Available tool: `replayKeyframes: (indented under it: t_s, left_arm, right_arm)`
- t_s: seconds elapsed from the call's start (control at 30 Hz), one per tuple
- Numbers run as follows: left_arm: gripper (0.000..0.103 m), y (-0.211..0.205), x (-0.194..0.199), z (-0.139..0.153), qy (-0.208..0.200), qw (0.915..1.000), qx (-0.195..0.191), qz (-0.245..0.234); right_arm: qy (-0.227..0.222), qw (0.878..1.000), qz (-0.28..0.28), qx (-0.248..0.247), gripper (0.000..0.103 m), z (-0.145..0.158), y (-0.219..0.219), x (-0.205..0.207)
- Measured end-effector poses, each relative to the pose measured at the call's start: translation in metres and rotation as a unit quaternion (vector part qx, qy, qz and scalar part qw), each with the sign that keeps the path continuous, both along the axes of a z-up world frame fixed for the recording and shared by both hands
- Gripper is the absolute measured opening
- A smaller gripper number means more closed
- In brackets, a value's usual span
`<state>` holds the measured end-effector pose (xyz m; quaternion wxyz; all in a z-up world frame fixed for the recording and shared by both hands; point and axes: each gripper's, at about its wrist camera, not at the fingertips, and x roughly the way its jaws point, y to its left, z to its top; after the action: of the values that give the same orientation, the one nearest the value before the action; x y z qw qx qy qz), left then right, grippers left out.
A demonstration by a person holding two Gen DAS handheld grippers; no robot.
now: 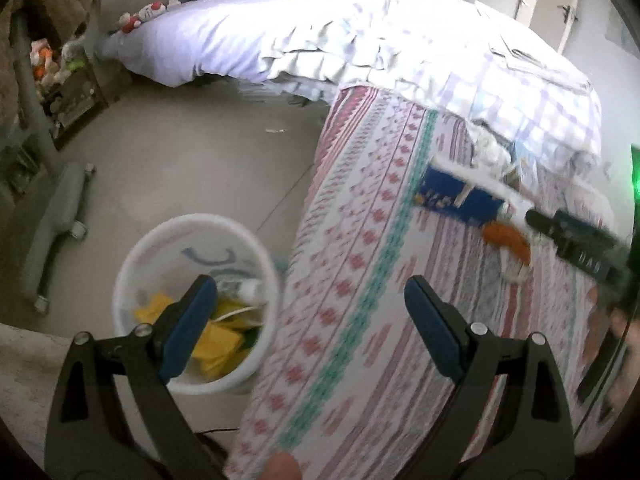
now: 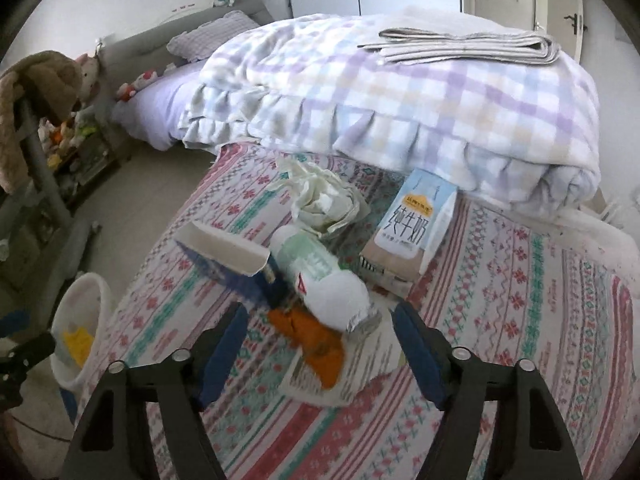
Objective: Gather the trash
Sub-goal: 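Grasp the white bottle with the right tool while the left tool grasps the blue box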
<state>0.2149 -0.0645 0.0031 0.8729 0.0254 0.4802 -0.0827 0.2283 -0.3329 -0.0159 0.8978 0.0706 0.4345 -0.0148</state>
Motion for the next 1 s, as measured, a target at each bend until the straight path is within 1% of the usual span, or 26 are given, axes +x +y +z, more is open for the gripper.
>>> replayKeyframes:
  t_s: [0.07,0.1,0.23,0.27,0.33,0.37,0.43,0.47,0.5,0.57,0.67,0.73,0.8,0.83,0.87,1.0]
  left_arm:
    - [0.095,-0.009,0.008,-0.002,0.005,0.9998,-0.017,0.004]
    - [0.095,-0.013,0.011,-0.003,0.007,0.9998,-0.019,0.004]
    - [0.095,-0.034,0.021,-0.01,0.005,0.9999,-0.012,0.002]
    - [0.095,-0.038,0.024,-0.012,0.007,0.9999,-0.013,0.003]
    - [0.095,-0.042,0.027,-0.014,0.011,0.9997,-0.021,0.007]
    - [0.095,-0.044,0.03,-0.016,0.015,0.9994,-0.028,0.009]
    - [0.095,-0.048,0.034,-0.017,0.02,0.9989,-0.041,0.013]
    - [0.095,-0.051,0.036,-0.018,0.02,0.9986,-0.046,0.014]
    - [0.095,-0.055,0.038,-0.017,0.019,0.9982,-0.053,0.017]
    - [0.095,-0.061,0.04,-0.017,0.018,0.9974,-0.067,0.02]
    - [0.094,-0.075,0.044,-0.016,0.013,0.9948,-0.1,0.018]
    - [0.094,-0.084,0.045,-0.017,0.009,0.9939,-0.109,0.014]
    - [0.093,-0.095,0.046,-0.018,0.005,0.9937,-0.112,0.007]
    - [0.091,-0.104,0.047,-0.02,0.001,0.994,-0.109,0.002]
    - [0.088,-0.109,0.048,-0.021,-0.002,0.9943,-0.106,-0.001]
    - [0.086,-0.121,0.052,-0.027,-0.008,0.9943,-0.106,0.001]
  right_arm:
    - [0.003,1.0,0.0,0.003,0.074,-0.004,-0.001,0.005]
    - [0.004,1.0,0.0,0.002,0.073,-0.006,-0.001,0.008]
    - [0.014,1.0,0.0,-0.001,0.07,-0.016,-0.002,0.018]
    - [0.018,1.0,-0.001,0.004,0.066,-0.019,-0.003,0.02]
    - [0.035,0.999,0.004,0.021,0.042,-0.026,-0.005,0.023]
    - [0.047,0.998,0.007,0.029,0.039,-0.03,-0.006,0.024]
    - [0.061,0.997,0.008,0.053,0.037,-0.035,-0.009,0.02]
    - [0.064,0.996,0.011,0.055,0.031,-0.035,-0.009,0.018]
    - [0.065,0.996,0.014,0.055,0.03,-0.033,-0.009,0.016]
    - [0.061,0.996,0.021,0.056,0.029,-0.027,-0.012,0.008]
    - [0.046,0.997,0.024,0.061,0.028,-0.012,-0.023,-0.006]
    - [0.034,0.997,0.019,0.07,0.027,-0.002,-0.034,-0.016]
    - [0.022,0.996,0.012,0.082,0.027,0.007,-0.049,-0.027]
    - [0.018,0.996,0.008,0.083,0.027,0.01,-0.055,-0.031]
    - [0.015,0.996,0.005,0.083,0.027,0.011,-0.061,-0.034]
    - [0.012,0.996,-0.012,0.085,0.027,0.01,-0.086,-0.049]
